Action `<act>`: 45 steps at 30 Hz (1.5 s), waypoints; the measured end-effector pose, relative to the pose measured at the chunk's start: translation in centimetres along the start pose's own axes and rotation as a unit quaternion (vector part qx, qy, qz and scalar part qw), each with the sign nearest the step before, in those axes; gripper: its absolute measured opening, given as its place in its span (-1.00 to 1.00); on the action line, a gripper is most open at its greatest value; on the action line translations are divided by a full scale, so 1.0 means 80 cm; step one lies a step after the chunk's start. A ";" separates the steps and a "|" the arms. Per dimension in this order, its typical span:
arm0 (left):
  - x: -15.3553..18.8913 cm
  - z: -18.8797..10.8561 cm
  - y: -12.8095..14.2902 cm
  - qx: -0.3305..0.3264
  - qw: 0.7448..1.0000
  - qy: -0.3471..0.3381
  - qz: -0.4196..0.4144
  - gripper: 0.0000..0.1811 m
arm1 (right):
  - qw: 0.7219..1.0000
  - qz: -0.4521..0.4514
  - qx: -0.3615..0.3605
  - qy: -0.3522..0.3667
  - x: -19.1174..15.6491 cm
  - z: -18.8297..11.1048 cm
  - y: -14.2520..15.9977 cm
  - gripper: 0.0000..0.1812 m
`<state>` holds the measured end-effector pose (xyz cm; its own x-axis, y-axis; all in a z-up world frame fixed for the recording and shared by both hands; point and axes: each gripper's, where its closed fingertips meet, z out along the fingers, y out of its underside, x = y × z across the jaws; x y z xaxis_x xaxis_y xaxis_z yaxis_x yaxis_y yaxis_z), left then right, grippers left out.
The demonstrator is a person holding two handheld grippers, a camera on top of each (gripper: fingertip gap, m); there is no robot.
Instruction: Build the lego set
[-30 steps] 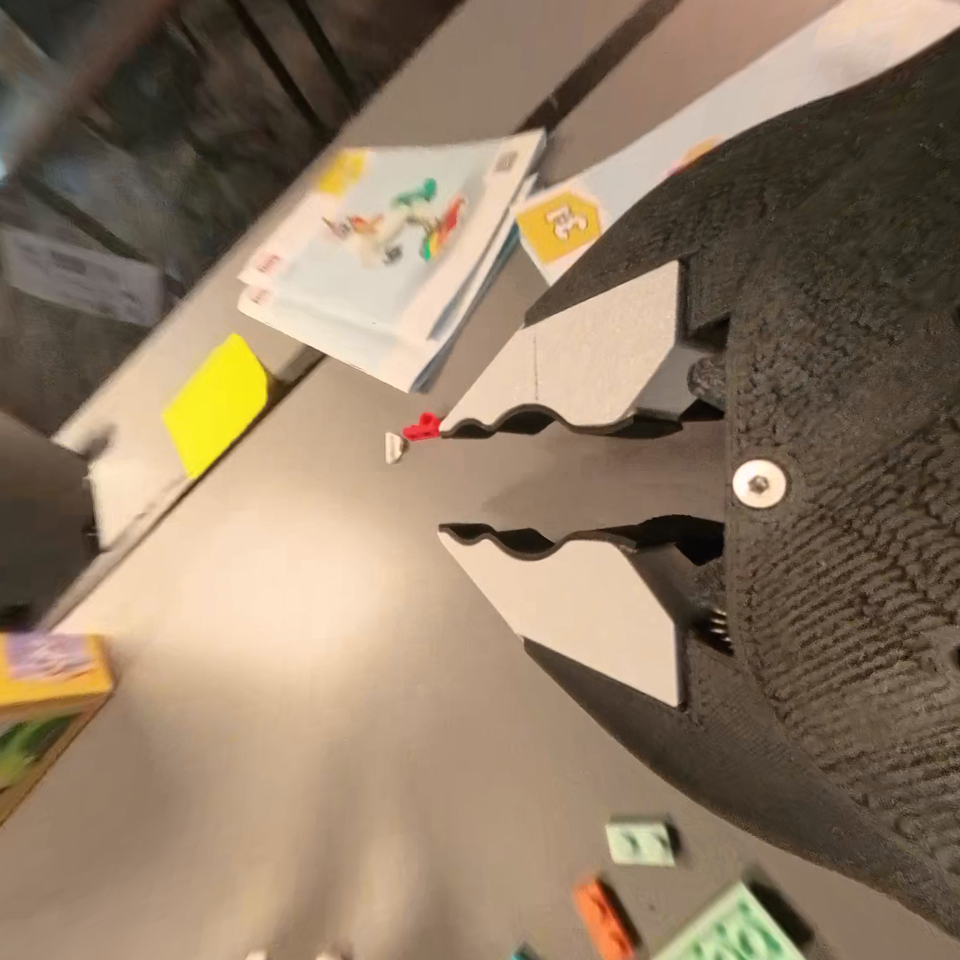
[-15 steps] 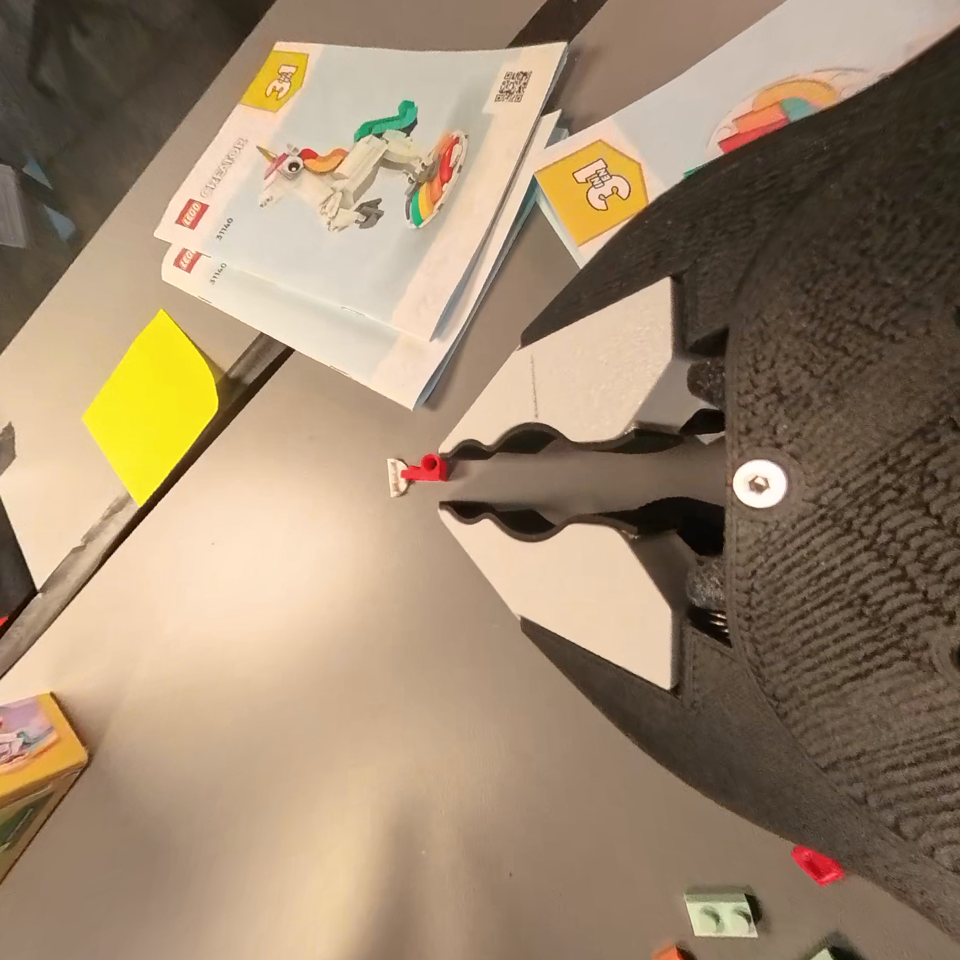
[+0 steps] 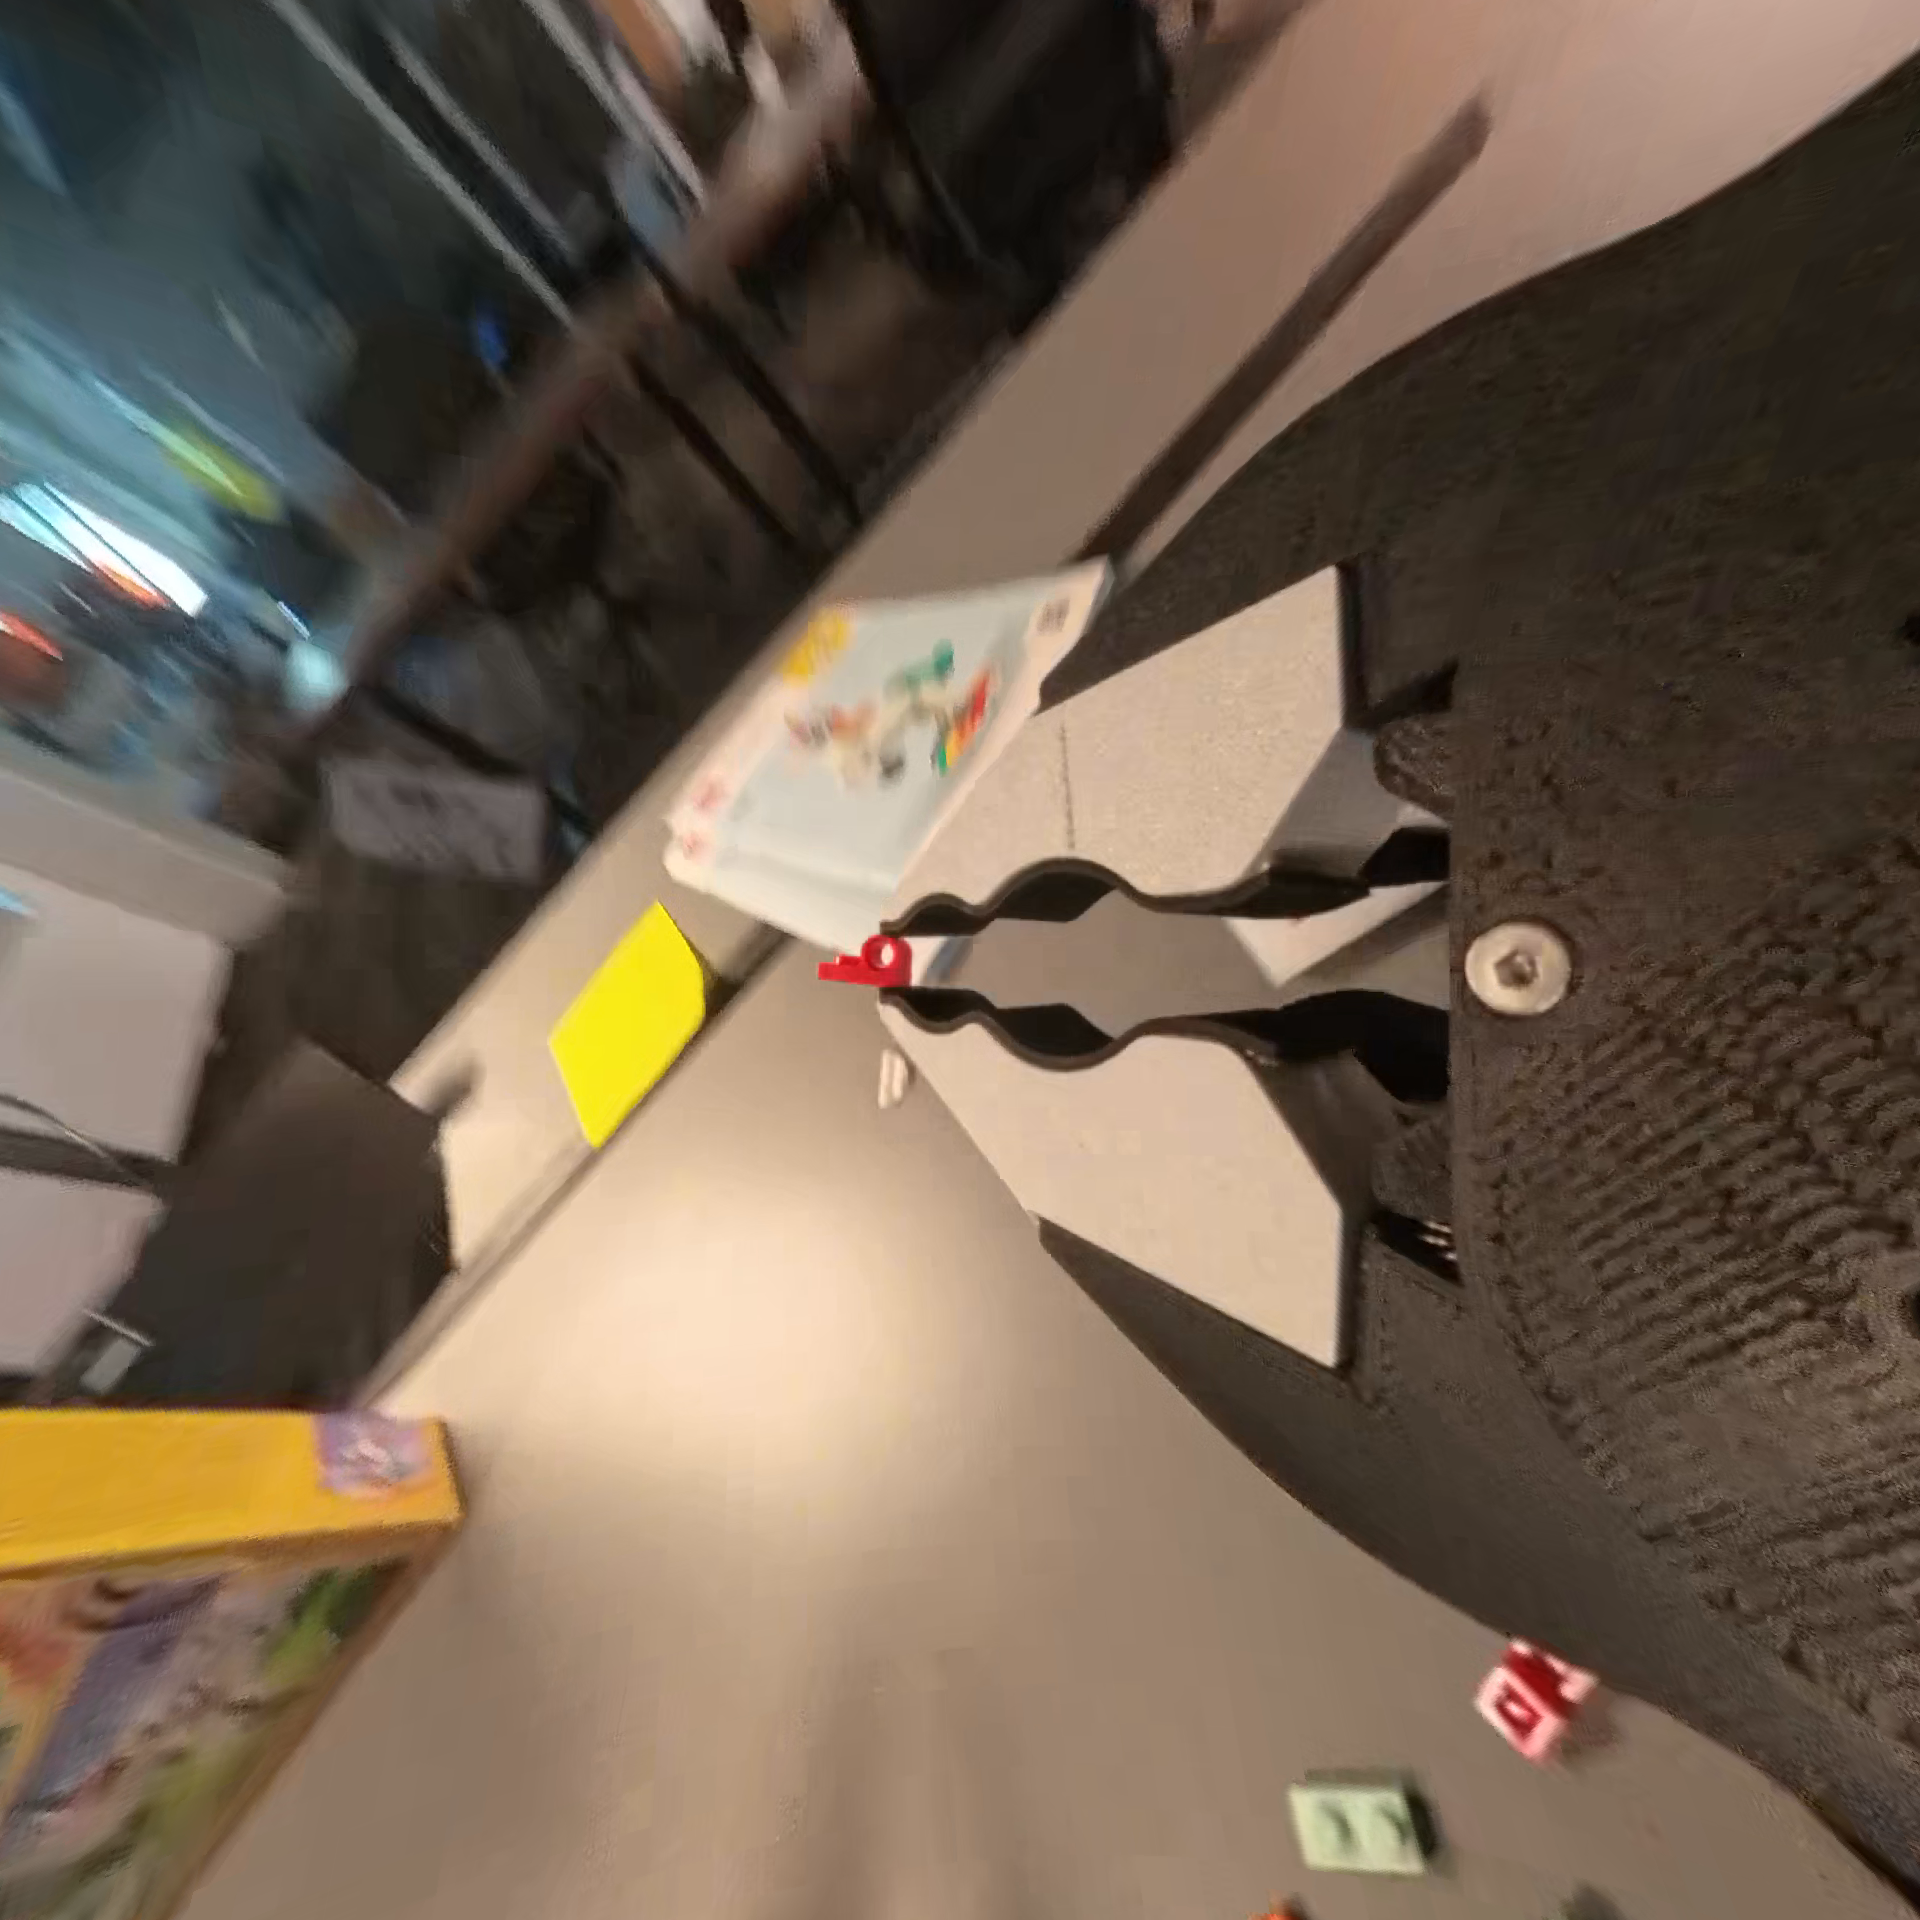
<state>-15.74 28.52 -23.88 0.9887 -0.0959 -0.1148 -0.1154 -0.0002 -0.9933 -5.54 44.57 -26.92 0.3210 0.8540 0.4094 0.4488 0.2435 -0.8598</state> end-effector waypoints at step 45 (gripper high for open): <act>0.096 -0.071 0.026 -0.106 0.978 0.162 -0.077 -0.79 | 0.982 -0.142 0.116 -0.038 -0.147 -0.124 -0.032 -0.92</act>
<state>-8.92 22.15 -26.73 0.9179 -0.3889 0.0791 -0.0192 -0.2425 -0.9700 -2.19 29.39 -26.51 0.1439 0.7656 0.6270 0.3059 0.5682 -0.7639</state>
